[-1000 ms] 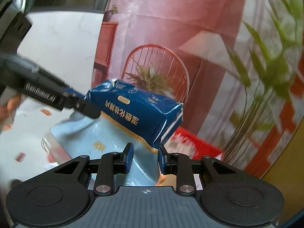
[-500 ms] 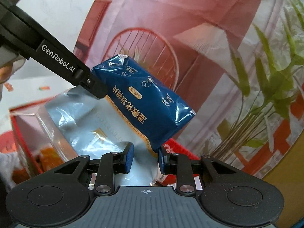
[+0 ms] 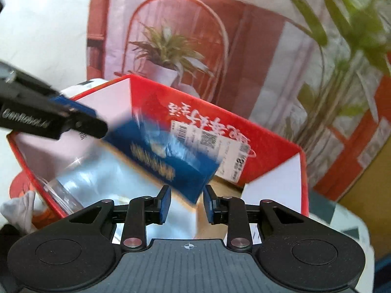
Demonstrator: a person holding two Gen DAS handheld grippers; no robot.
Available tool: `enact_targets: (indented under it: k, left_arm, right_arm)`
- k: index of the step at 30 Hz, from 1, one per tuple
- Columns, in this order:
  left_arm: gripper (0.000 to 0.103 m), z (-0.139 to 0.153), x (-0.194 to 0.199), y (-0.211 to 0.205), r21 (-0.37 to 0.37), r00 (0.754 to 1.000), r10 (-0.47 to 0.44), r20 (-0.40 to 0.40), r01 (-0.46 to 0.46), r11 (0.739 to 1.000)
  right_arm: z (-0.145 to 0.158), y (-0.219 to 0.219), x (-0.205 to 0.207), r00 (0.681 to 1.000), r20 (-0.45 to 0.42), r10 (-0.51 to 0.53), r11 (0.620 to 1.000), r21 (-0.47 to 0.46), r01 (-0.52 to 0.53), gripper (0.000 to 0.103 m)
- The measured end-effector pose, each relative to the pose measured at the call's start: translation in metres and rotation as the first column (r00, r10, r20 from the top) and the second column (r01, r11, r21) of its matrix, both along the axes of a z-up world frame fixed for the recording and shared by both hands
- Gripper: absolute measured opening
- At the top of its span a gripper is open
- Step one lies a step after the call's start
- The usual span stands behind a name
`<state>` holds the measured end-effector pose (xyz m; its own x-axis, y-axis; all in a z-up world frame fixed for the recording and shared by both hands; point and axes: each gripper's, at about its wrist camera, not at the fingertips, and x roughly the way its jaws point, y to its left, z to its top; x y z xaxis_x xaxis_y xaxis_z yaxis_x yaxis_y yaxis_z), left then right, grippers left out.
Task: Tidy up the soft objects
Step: 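Carry the blue packet over the box and open the left gripper, then move the left tool down to the grey knit cloth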
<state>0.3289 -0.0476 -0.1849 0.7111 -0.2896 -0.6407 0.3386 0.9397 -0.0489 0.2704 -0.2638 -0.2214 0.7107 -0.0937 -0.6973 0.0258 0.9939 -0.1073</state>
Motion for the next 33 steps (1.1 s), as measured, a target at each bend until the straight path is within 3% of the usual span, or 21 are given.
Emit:
enact_targets:
  k: [2,5,10,13,16,18,24,26,33]
  left_arm:
    - [0.033,0.004,-0.006,0.004,-0.011,1.0,0.004,0.003,-0.004,1.0]
    - [0.04,0.01,-0.019,0.007,-0.018,1.0,0.011,0.014,-0.011,1.0]
    - [0.044,0.018,-0.045,0.011,-0.03,0.999,0.019,0.034,-0.018,0.999]
    - [0.051,0.021,-0.062,0.014,-0.037,0.999,0.031,0.045,-0.029,0.999]
    - [0.06,0.023,-0.079,0.016,-0.037,0.997,0.042,0.063,-0.039,0.999]
    - [0.07,0.024,-0.09,0.018,-0.036,0.996,0.051,0.076,-0.048,0.998]
    - [0.096,0.023,-0.117,0.023,-0.032,0.992,0.083,0.095,-0.08,0.996]
    - [0.099,0.021,-0.123,0.025,-0.031,0.992,0.093,0.089,-0.09,0.995]
    - [0.1,0.014,-0.142,0.033,-0.037,0.99,0.13,0.06,-0.128,0.991]
  right_arm:
    - [0.002,-0.003,-0.004,0.999,0.005,-0.032,0.999,0.013,0.032,0.034]
    - [0.009,-0.008,-0.016,0.998,0.029,-0.064,0.996,0.058,0.062,0.035]
    - [0.021,-0.012,-0.043,0.989,0.087,-0.12,0.986,0.127,0.109,0.036]
    - [0.03,-0.013,-0.063,0.978,0.127,-0.165,0.974,0.179,0.141,0.04]
    - [0.038,-0.011,-0.084,0.966,0.163,-0.201,0.961,0.221,0.163,0.054]
    - [0.041,-0.009,-0.098,0.958,0.181,-0.221,0.954,0.242,0.175,0.069]
    - [0.044,-0.002,-0.13,0.942,0.199,-0.269,0.936,0.285,0.207,0.098]
    - [0.044,0.001,-0.137,0.939,0.2,-0.281,0.932,0.29,0.217,0.102]
    - [0.037,0.015,-0.158,0.945,0.177,-0.276,0.938,0.263,0.225,0.102]
